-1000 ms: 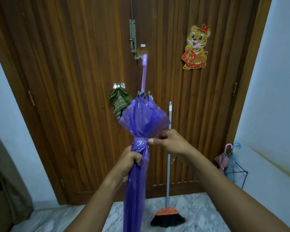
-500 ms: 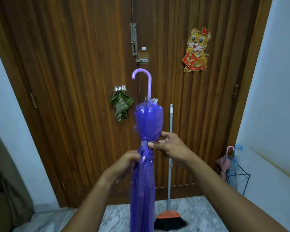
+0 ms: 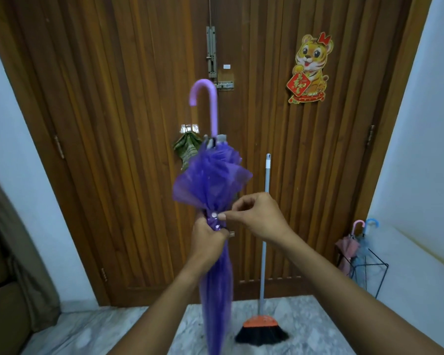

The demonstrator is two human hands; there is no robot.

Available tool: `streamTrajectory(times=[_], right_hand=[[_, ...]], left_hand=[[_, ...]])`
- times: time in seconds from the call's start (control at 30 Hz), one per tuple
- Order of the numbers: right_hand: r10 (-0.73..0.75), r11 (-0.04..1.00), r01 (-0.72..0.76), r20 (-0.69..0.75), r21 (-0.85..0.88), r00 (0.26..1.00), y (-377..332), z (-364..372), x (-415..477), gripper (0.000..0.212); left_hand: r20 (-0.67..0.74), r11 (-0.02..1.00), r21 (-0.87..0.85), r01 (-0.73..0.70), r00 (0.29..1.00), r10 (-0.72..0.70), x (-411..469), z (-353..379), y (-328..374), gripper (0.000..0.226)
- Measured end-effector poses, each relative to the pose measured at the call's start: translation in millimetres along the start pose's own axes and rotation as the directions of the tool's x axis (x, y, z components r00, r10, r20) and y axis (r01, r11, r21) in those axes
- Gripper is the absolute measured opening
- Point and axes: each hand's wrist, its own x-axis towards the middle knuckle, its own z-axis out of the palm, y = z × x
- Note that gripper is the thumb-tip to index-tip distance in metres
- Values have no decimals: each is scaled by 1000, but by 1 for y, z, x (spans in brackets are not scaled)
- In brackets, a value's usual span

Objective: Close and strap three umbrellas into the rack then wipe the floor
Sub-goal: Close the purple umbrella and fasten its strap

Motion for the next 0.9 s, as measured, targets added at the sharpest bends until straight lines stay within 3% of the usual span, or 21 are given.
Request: streamTrajectory(times=[0.1,0.2,0.33,0.43,0.57,0.67,0.7,0.77,0.83,0.9], right_hand=[[-7,996,4,32,90,999,6,-8,-2,25],[18,980,-43,132,194,991,10,-13,-6,33],[1,972,-39,163,231,987,11,-18,-6,39],[-12,964,-48,221,262,975,12,-26,-4,42],[-22,950,-88,343,301,939,11,-32,-7,46],[-31,931,-97,340,353,940,14,-28,-12,41],[-40,926,-79,306,368,951,16,-24,-12,40],[-56,925,-22,193,379,980,20,-16,-12,40],[-72,925,30,98,378,993,24,-10,-11,37],[-59,951,57,-4,302,998,27,-3,-10,30]], left_hand=[[83,995,-51,85,993,-81,0,-10,10,52],[199,969,-222,107,978,-62,-3,-12,19,64],[268,912,-337,234,952,-146,-5,-11,23,61],[384,859,-370,353,900,-204,-6,-10,23,61],[553,839,-323,437,807,-207,-4,-17,22,44],[651,837,-292,462,738,-179,0,-23,19,43],[656,846,-280,455,733,-177,1,-24,18,42],[561,911,-230,342,812,-163,5,-28,9,40],[390,990,-122,74,920,-20,-3,-30,-1,41],[321,996,-42,-75,943,85,-23,-21,-10,60]])
